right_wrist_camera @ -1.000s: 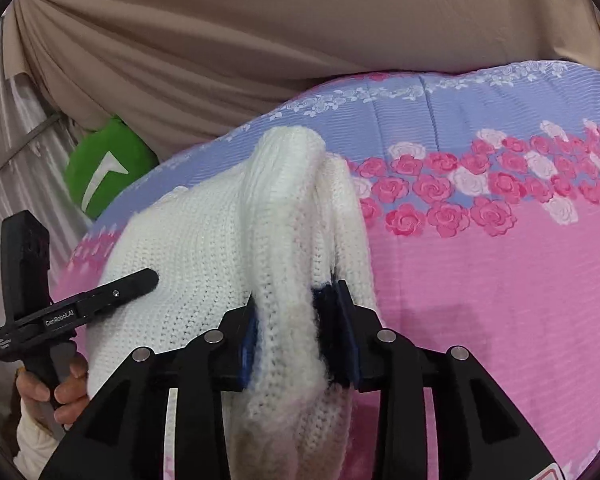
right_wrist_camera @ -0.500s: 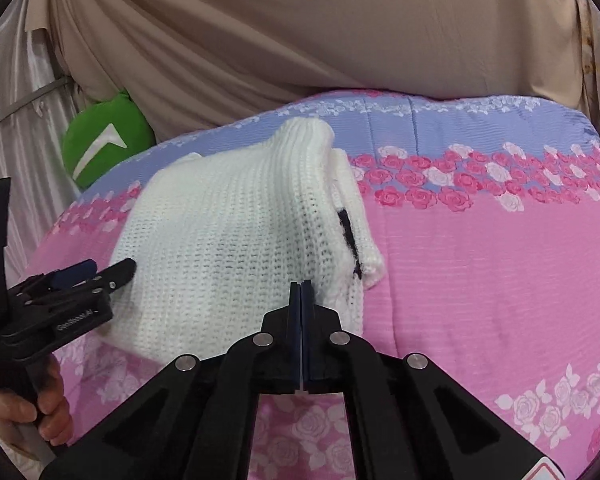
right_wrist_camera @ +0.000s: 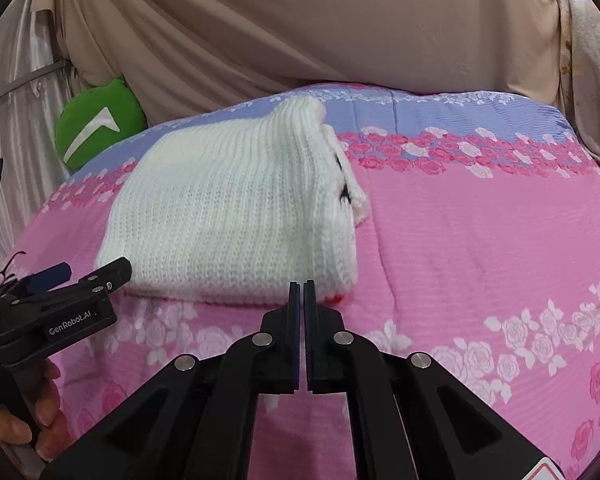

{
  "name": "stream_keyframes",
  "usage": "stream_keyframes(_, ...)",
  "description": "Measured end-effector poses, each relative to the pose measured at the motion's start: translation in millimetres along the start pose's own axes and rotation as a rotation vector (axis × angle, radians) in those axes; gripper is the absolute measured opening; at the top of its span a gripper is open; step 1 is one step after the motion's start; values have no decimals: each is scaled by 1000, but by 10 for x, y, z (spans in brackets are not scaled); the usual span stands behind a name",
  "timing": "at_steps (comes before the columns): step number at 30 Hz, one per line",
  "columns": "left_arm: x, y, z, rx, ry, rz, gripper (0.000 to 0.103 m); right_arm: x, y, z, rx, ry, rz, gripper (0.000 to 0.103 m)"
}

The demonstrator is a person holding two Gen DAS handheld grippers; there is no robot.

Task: Fold small clothes

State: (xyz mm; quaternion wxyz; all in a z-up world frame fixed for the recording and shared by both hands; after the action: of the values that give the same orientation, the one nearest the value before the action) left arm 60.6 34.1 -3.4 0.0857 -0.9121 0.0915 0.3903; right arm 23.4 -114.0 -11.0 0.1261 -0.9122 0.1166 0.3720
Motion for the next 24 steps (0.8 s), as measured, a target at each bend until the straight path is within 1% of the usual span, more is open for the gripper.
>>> stream_keyframes(1,7,33,31,4,-9,5,94,16,-10,46,-4,-17,12,9)
stream_keyframes(2,22,63,67,6,-18,10,94,16,-9,87,0,-31,12,9)
stream_keyframes(5,44,152,167,8,-35,17,94,-5,10,180,5,-38,25,13)
stream_keyframes(7,52,204,226,13,-39,11,94,-10,21,214,11,-39,50,19)
stream_keyframes(8,60,234,246,21,-48,-1,94,-31,36,216,16,-26,63,21)
stream_keyframes(10,34,252,248,24,-39,-13,94,-52,40,218,17,-13,76,33)
stream_keyframes(14,-4,208,250,-12,-13,6,94,-46,-9,232,-9,-8,108,40)
stream_keyframes(18,-21,184,256,-38,-1,9,94,-48,-96,248,-42,0,140,45)
stream_keyframes(19,-23,190,253,-36,0,7,94,-48,-94,242,-48,2,143,47)
stream_keyframes(24,-61,255,252,-5,15,1,94,-64,-128,254,-45,11,145,49)
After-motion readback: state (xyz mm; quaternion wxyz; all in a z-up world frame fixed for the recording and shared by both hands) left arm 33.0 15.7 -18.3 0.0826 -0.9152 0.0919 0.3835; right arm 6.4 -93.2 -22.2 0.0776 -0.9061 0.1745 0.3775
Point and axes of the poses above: each gripper's, at about its wrist camera, not at the fingertips, and x roughly the way its jaws point, y to its right, z to its underside, the point moved 2 cm from there along x, roughly the way its jaws point, and after that the axes turned 5 degrees about x, right-handed, at the moved point
